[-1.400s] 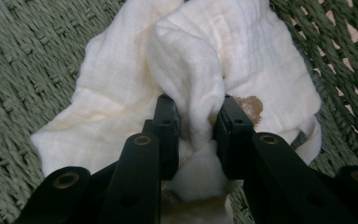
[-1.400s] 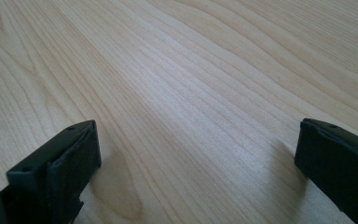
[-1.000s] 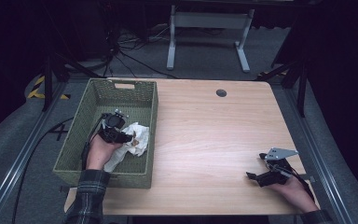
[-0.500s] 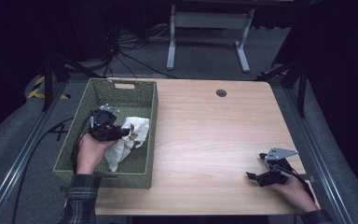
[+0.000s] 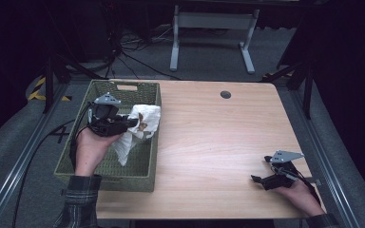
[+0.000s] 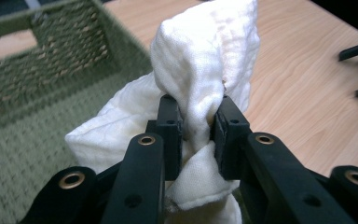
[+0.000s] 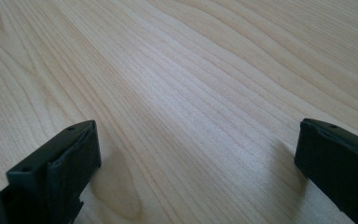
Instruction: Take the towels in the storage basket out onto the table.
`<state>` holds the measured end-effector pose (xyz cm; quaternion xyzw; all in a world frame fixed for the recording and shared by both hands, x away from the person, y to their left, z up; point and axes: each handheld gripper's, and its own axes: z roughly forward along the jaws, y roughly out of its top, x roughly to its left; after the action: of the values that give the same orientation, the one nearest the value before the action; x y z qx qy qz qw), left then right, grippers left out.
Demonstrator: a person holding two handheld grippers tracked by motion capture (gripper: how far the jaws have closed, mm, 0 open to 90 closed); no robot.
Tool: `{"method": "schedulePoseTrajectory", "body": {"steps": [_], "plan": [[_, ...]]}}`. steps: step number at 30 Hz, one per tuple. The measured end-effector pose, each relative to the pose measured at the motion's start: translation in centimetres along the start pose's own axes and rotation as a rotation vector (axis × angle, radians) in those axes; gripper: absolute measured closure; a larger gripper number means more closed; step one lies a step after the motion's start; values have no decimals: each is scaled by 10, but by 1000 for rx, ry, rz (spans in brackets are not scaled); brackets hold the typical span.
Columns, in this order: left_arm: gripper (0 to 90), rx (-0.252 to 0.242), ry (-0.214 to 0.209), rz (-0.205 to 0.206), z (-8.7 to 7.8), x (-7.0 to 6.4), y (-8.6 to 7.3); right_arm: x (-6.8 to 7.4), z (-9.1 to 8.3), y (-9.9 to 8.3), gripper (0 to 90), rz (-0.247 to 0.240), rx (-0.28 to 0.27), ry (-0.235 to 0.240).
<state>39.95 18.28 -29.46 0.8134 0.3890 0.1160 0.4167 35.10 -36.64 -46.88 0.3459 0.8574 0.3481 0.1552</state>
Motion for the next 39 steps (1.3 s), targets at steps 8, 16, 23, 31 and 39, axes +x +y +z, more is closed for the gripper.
{"method": "schedulePoseTrajectory", "body": {"steps": [8,16,23,31,39], "plan": [[760,-68,-69,43,-3,-23,22,0,0,0,6,-1,0,0],[767,-108,-143,91,0,-41,37,0,0,0,6,-1,0,0],[769,-130,-189,132,6,-60,48,0,0,0,5,-1,0,0],[771,-135,-267,161,21,-79,60,0,0,0,5,-1,0,0],[771,-129,-354,212,45,-108,69,0,0,0,5,-1,0,0]]}}
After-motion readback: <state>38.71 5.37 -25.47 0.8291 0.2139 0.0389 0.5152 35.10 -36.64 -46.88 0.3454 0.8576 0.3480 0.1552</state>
